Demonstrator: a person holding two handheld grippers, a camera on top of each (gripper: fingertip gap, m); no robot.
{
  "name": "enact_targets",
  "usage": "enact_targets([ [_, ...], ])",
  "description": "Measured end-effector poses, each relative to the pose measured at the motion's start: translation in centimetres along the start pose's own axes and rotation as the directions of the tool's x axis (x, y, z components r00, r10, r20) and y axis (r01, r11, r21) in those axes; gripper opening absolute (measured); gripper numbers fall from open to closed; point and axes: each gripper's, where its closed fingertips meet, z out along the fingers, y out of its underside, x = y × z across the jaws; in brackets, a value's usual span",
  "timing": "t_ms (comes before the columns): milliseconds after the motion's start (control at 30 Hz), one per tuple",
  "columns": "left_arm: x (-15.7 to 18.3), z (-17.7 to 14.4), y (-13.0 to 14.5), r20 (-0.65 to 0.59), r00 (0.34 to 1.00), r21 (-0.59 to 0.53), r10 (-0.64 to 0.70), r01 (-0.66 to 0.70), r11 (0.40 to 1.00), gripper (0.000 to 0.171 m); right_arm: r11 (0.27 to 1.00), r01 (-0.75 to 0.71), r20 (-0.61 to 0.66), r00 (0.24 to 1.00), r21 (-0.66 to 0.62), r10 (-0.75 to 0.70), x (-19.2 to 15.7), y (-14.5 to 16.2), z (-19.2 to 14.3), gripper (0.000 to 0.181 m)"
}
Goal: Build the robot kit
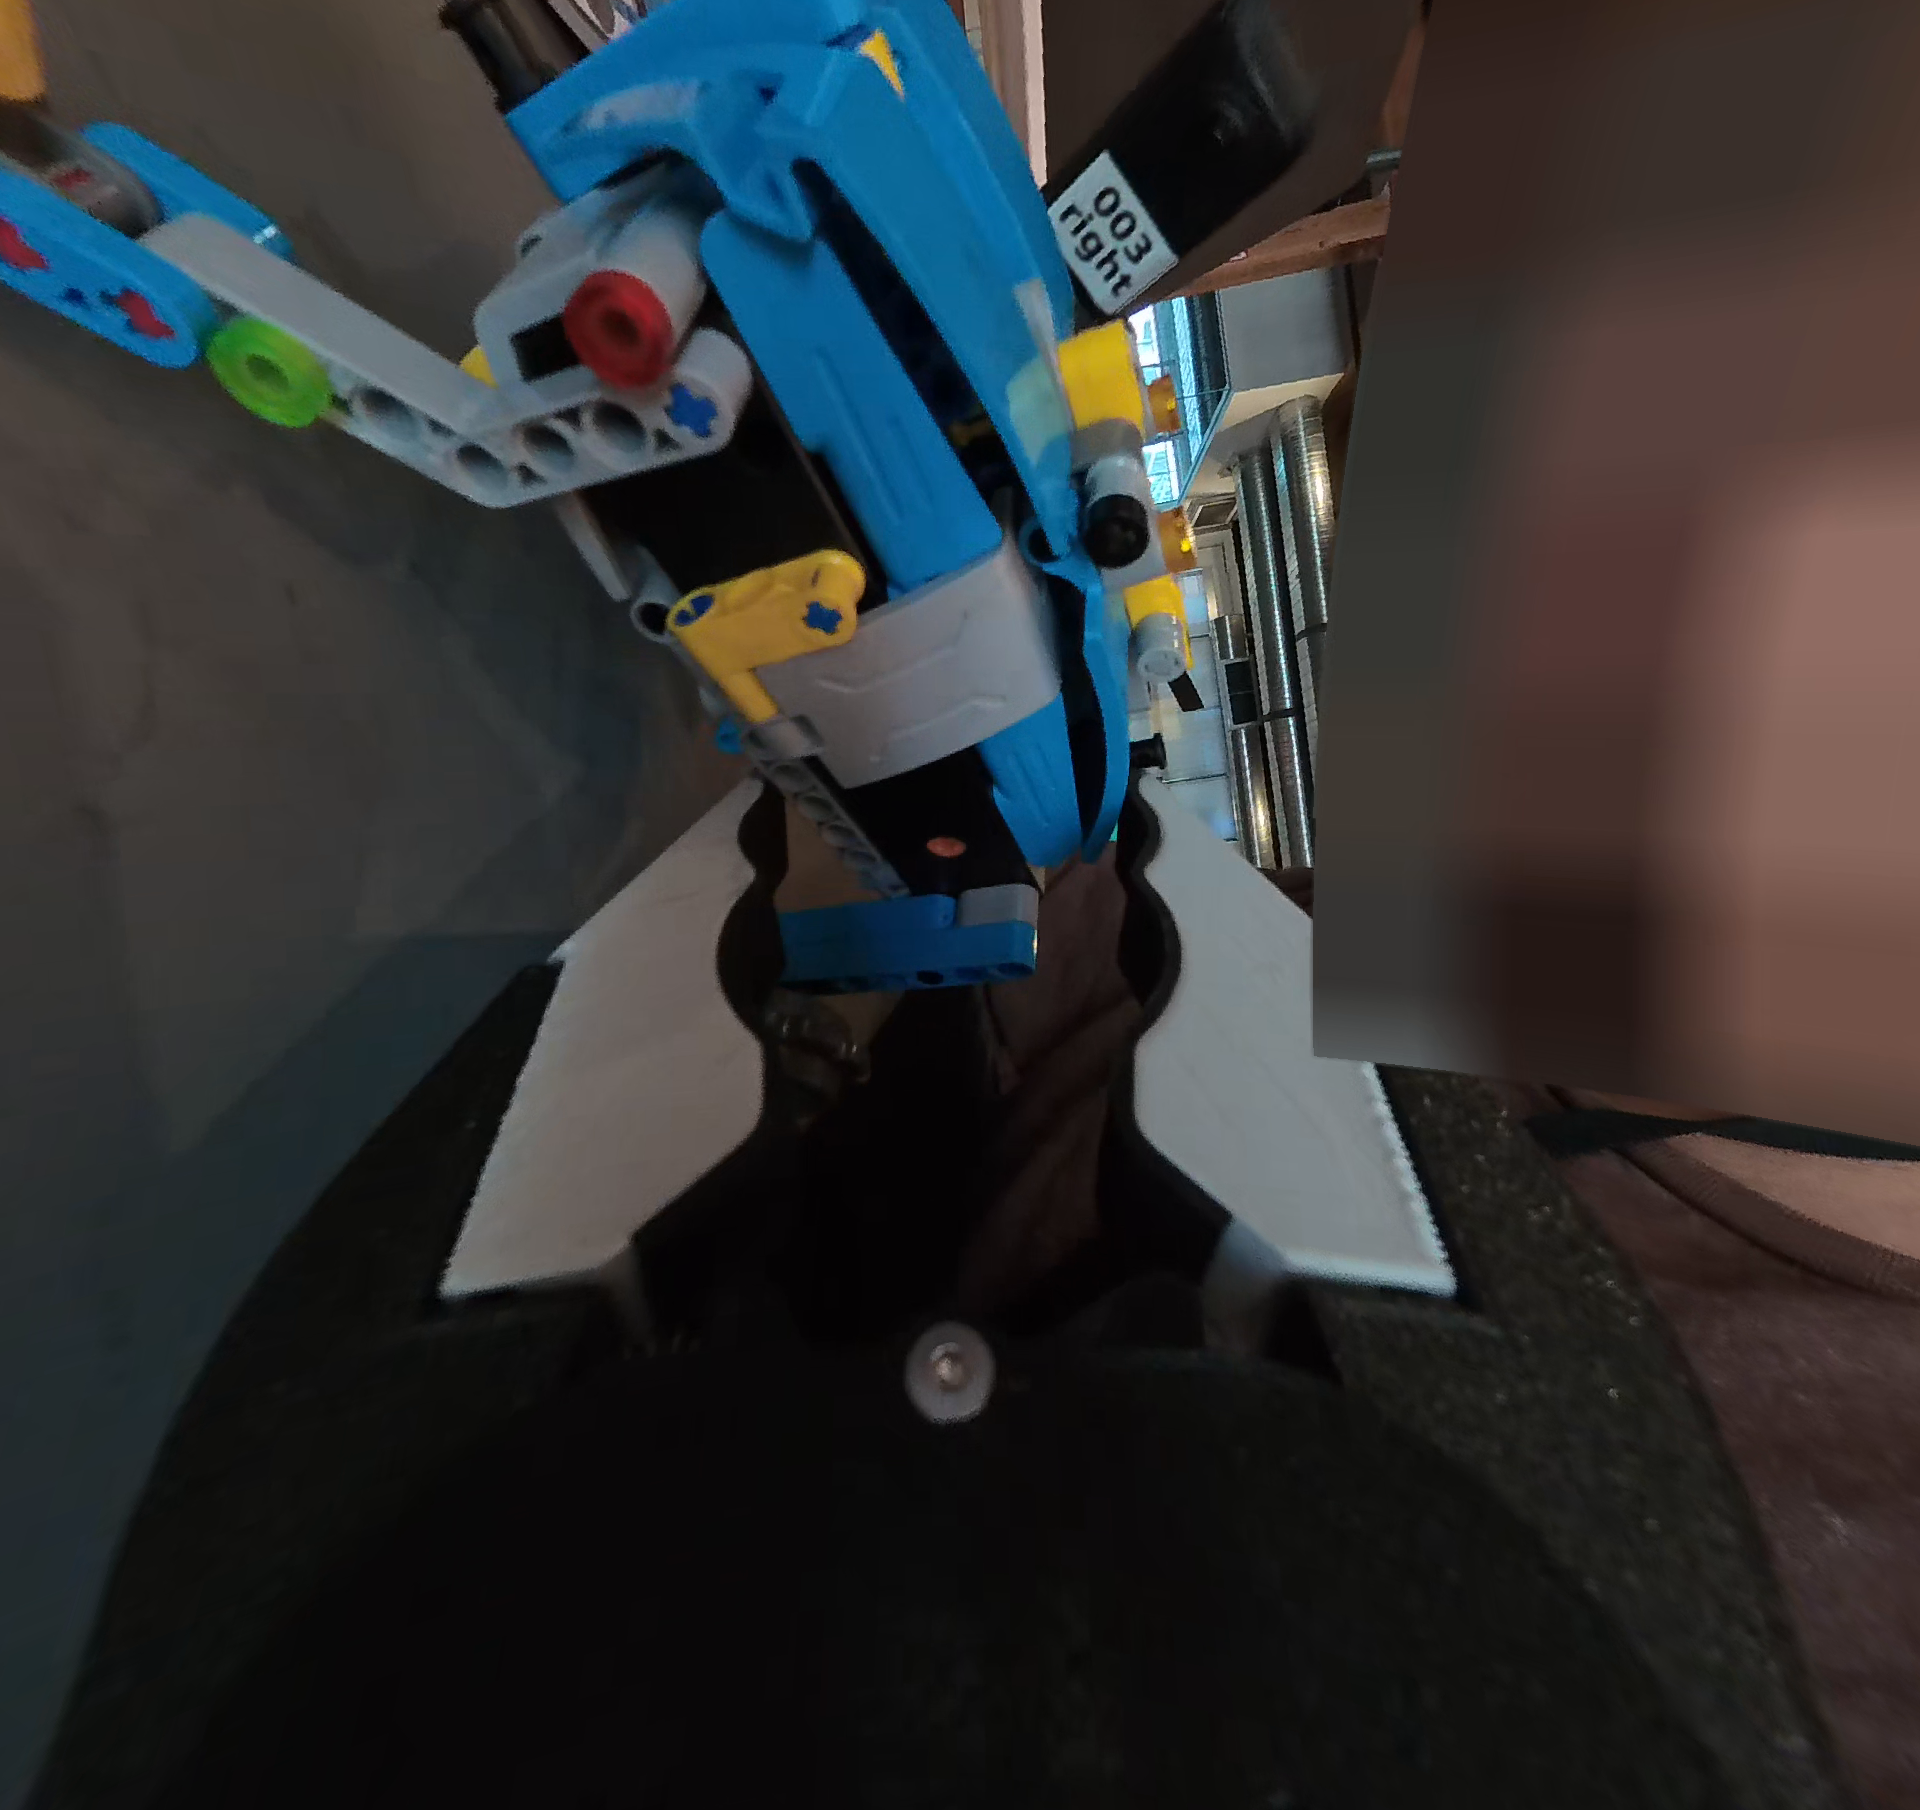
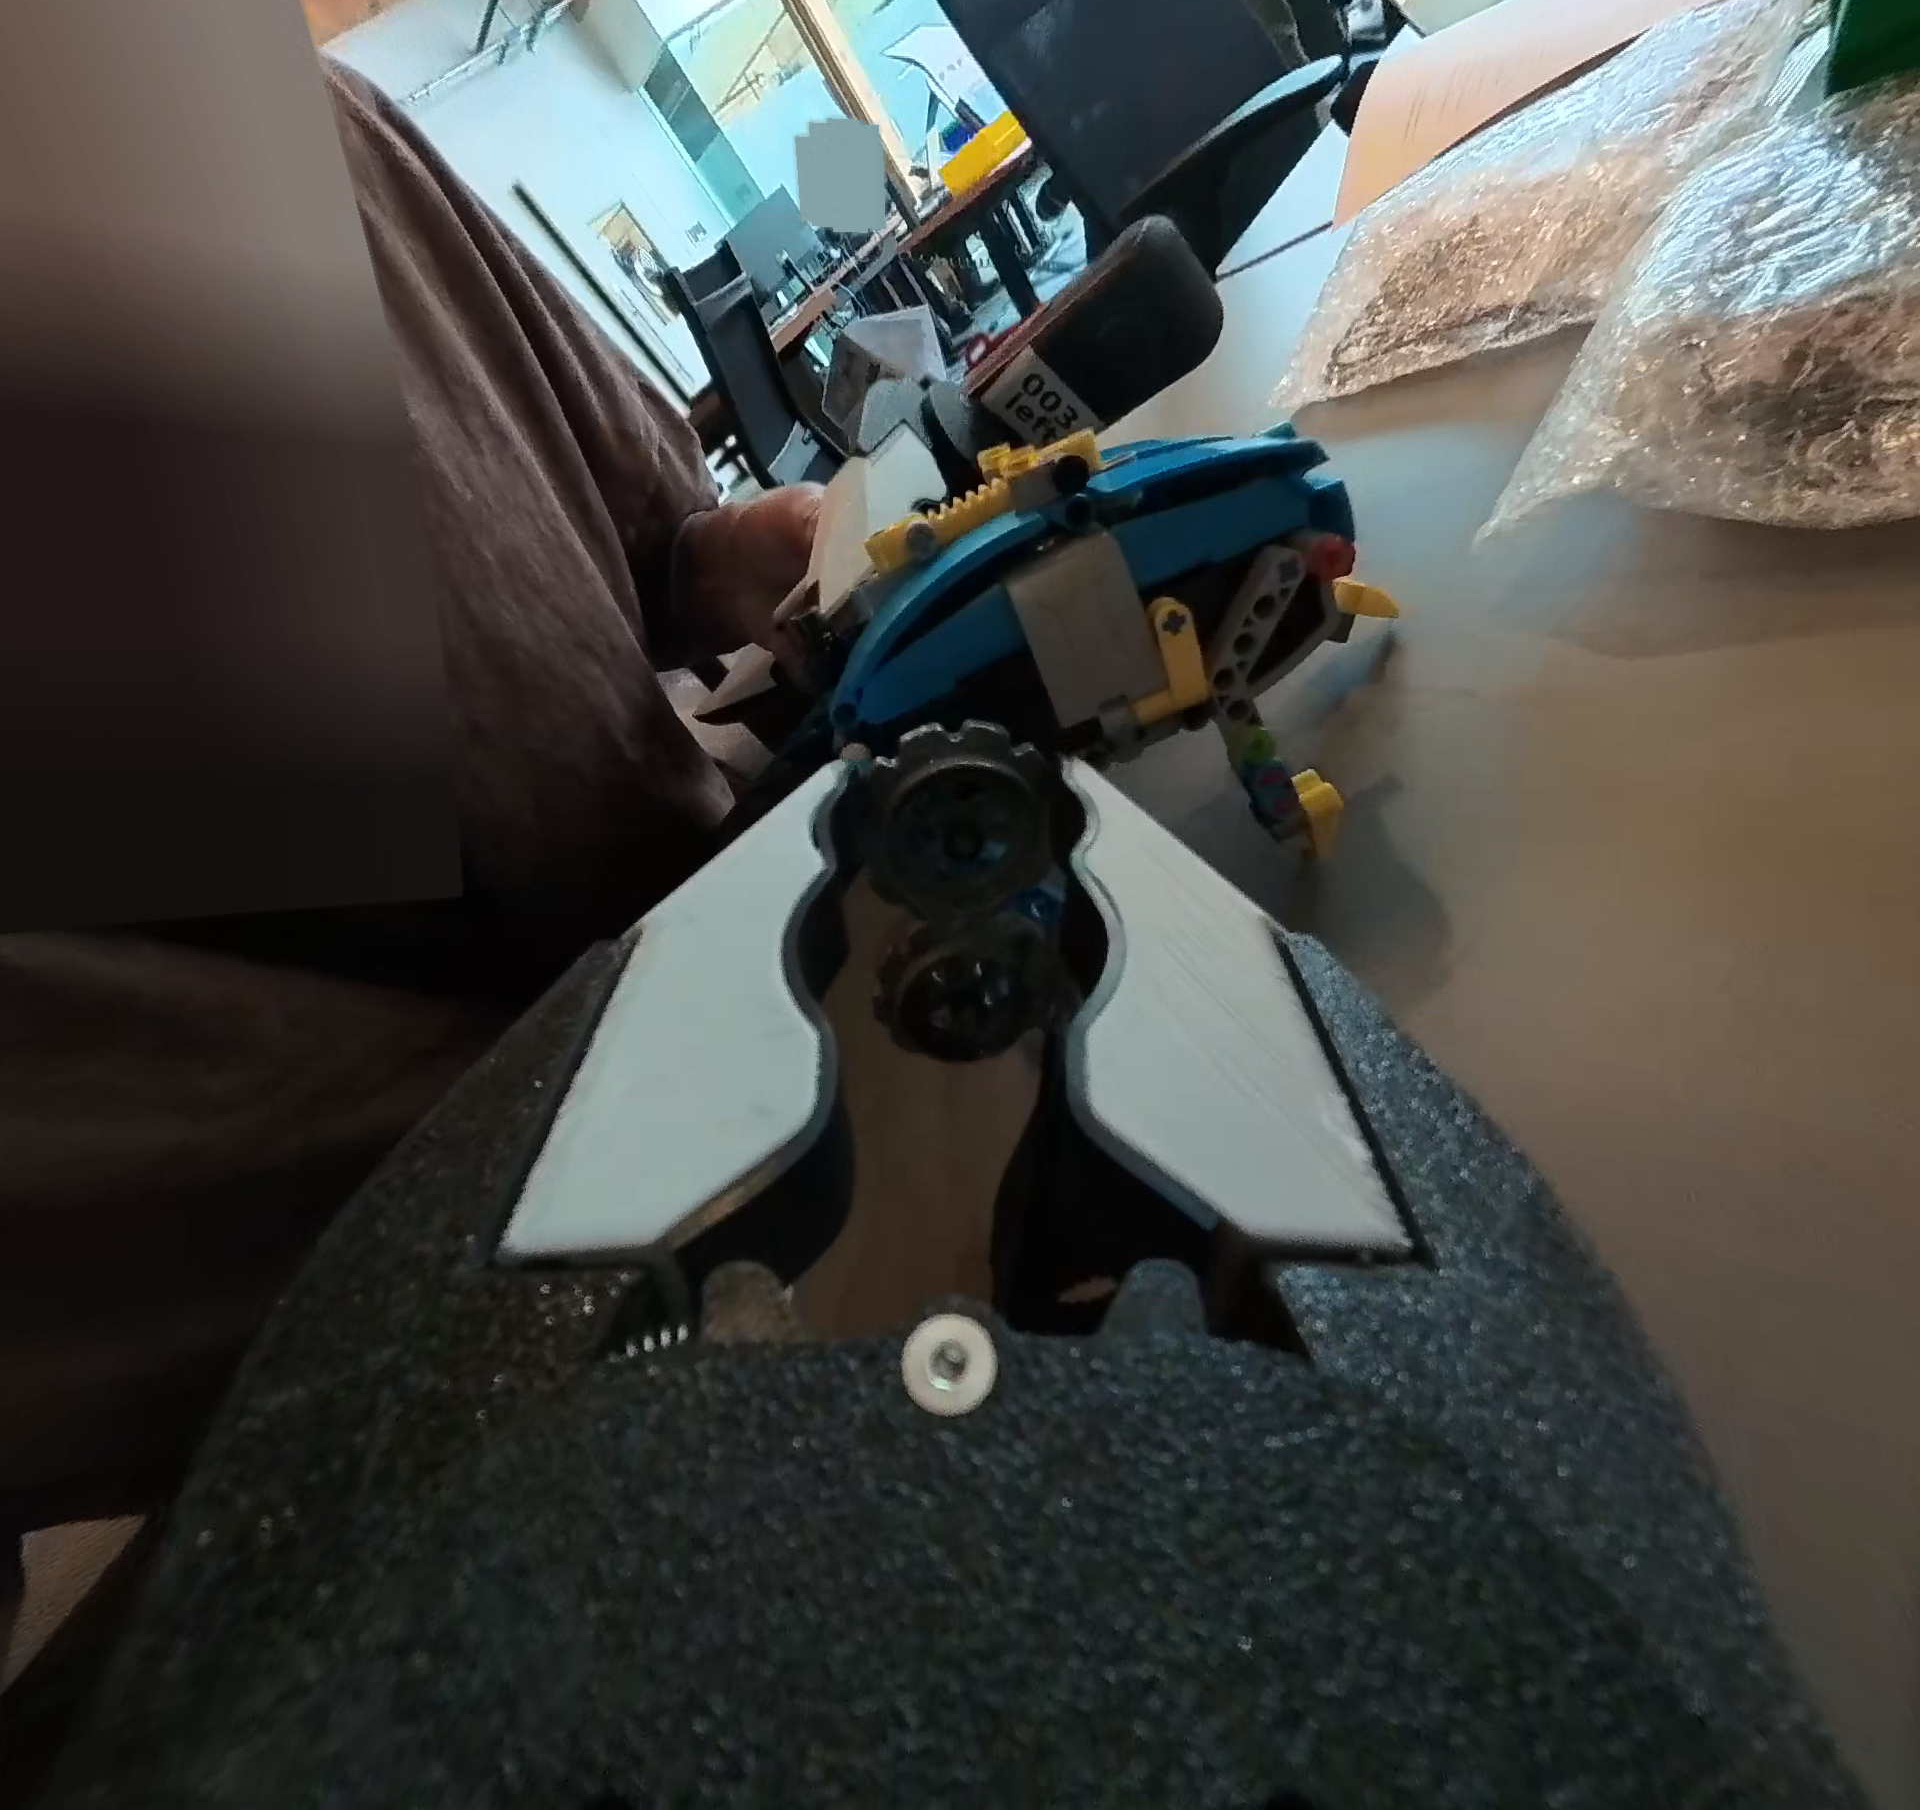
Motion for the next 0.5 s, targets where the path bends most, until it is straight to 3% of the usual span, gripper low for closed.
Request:
enact_targets([
  [200,0.02,-0.03,0.04,-0.005,1.0,0.001,-0.003,0.003,1.0,0.064,0.997,0.075,-0.048,0.996,0.033,-0.073,0.02,-0.77,0.08,0.036],
  [500,-0.01,0.01,0.09,-0.008,1.0,-0.001,-0.003,0.003,1.0,0.064,1.0,0.0,-0.008,1.0,0.02,0.0,-0.09,-0.47,0.17,0.037],
])
